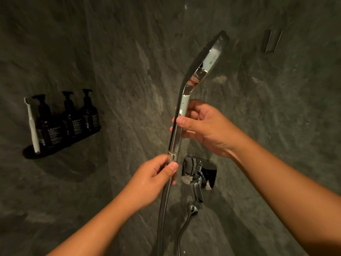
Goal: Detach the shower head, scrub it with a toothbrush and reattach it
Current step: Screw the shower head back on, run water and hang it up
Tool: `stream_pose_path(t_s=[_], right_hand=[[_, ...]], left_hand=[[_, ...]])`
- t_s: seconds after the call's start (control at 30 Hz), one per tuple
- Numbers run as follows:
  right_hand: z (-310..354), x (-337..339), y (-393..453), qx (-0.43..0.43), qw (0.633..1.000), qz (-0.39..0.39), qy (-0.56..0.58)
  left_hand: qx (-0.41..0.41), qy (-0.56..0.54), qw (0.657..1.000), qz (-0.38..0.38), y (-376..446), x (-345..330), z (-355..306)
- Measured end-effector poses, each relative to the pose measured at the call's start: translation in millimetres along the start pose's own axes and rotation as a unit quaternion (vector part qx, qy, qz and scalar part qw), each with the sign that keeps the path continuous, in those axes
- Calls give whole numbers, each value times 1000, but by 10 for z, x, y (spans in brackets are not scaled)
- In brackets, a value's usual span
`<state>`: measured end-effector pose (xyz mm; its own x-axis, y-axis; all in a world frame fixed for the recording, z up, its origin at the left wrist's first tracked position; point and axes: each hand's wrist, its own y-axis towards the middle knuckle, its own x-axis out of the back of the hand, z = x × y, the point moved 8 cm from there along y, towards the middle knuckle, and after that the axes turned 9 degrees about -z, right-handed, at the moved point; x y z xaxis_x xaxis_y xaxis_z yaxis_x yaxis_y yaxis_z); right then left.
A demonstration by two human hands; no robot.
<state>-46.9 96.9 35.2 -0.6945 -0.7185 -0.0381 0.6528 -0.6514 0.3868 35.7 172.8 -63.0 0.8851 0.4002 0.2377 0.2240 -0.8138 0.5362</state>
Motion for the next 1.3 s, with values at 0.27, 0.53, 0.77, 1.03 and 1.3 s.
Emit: stream_pose_path(t_s=[0.27, 0.53, 0.77, 1.03, 1.3], right_hand=[[63, -10, -42, -3, 1000, 24, 15], [81, 50, -12, 43, 993, -67, -82], [126, 68, -42, 19, 994, -51, -94], [190, 151, -63, 86, 958, -165, -217], [89, 30, -148, -14, 1000, 9, 11]], left_hand=[[20, -46, 999, 10, -14, -27, 19], [25, -14, 1000, 4, -23, -69, 5], [10, 2, 1000, 0, -42, -56, -38], [4, 12, 1000, 0, -71, -135, -17], [5, 10, 1000, 6, -87, -100, 0]])
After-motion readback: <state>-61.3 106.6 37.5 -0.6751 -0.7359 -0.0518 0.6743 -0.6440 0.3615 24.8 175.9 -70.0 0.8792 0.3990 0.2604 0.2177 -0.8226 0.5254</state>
